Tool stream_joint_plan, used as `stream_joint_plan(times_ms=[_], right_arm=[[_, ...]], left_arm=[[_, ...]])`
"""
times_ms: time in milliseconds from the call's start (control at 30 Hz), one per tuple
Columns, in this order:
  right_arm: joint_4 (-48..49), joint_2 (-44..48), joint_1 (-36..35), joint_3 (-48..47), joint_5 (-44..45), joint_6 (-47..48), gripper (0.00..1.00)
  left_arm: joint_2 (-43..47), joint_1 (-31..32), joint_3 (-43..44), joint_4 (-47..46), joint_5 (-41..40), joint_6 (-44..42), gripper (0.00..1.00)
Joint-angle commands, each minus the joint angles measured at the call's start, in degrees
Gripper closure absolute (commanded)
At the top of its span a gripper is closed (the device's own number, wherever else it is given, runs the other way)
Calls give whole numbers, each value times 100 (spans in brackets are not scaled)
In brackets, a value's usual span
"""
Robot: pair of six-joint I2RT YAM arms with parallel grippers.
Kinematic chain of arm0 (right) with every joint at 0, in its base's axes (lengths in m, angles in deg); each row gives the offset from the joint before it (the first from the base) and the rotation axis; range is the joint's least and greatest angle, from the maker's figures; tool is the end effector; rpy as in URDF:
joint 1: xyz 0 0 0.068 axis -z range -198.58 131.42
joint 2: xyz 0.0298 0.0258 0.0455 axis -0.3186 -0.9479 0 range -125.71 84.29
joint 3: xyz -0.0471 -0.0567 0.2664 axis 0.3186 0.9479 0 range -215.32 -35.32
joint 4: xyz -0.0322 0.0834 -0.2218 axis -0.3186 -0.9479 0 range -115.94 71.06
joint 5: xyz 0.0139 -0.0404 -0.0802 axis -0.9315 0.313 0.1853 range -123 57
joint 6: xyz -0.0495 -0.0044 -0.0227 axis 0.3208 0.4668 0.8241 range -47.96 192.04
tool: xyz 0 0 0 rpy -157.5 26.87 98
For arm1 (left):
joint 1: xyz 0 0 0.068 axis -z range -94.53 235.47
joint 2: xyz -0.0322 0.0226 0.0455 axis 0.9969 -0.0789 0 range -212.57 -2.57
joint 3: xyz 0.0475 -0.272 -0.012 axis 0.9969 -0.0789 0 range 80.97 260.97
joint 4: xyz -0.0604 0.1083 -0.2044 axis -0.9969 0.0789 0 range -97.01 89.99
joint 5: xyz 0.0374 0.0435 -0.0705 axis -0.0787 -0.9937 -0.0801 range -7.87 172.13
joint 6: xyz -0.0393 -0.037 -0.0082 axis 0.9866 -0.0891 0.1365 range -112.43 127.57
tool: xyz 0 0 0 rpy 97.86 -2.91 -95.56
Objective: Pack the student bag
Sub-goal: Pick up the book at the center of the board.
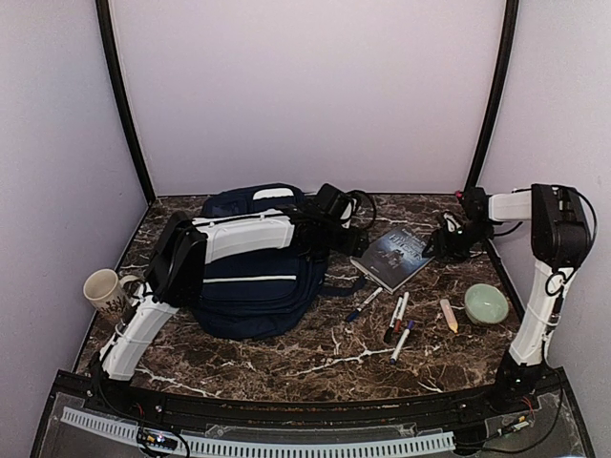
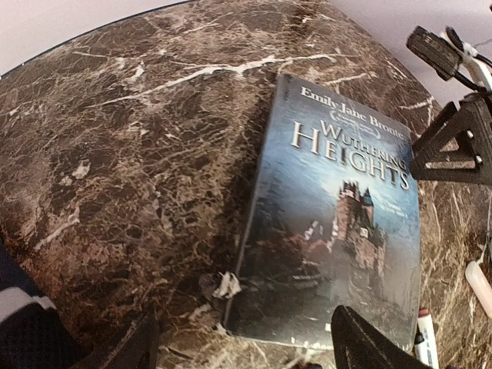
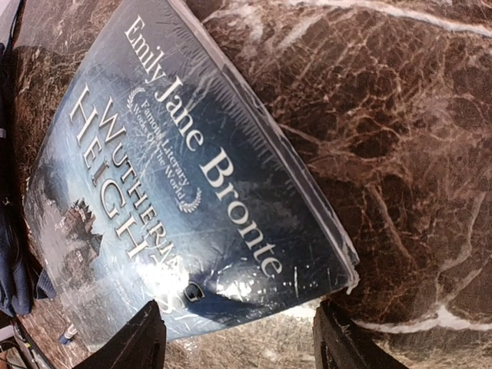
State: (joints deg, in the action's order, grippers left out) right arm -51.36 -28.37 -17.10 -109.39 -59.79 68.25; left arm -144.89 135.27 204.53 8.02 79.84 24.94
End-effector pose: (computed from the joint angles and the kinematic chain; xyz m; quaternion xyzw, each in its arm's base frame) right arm 0.3683 0.0072 0.1686 0.0059 0.9602 0.2316 0.1557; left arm 0.3576 -0.4208 0.2014 0.2373 0.8494 -0.2459 0.4021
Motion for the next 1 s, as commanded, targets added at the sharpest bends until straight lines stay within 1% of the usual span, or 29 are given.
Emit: stream_joint_plan(times_ms=[0, 100, 233, 400, 467, 567, 633, 800, 900, 967], right_arm=[[8, -267, -160, -259, 81, 16, 34], [-21, -387, -323, -384, 130, 66, 34], [-55, -535, -527, -554, 98, 89, 34], [65, -691, -780, -762, -85, 72, 34], [94, -736, -898, -821, -191, 72, 33], [81, -792, -1108, -861, -322, 71, 32], [67, -778, -1199, -854, -357, 47, 31], [-59, -602, -1229, -688, -196, -79, 30], [73, -498, -1241, -469, -463, -77, 30], [44, -612, -1299, -477, -647, 36, 30]], left_arm=[[-433, -291, 644, 194, 492, 571, 20], [-731, -418, 918, 299, 901, 911, 20], [-976, -483, 1210, 532, 1233, 1170, 20], [-1018, -515, 1240, 1019, 1523, 1510, 22], [-939, -514, 1058, 1084, 1792, 1663, 24], [-704, -502, 471, 722, 2249, 2003, 27], [-598, -477, 202, 596, 2299, 2084, 29], [-453, -441, -151, 399, 2468, 2207, 32], [-360, -413, -397, 152, 2603, 2262, 34], [-400, -395, -406, 48, 2702, 2333, 35]])
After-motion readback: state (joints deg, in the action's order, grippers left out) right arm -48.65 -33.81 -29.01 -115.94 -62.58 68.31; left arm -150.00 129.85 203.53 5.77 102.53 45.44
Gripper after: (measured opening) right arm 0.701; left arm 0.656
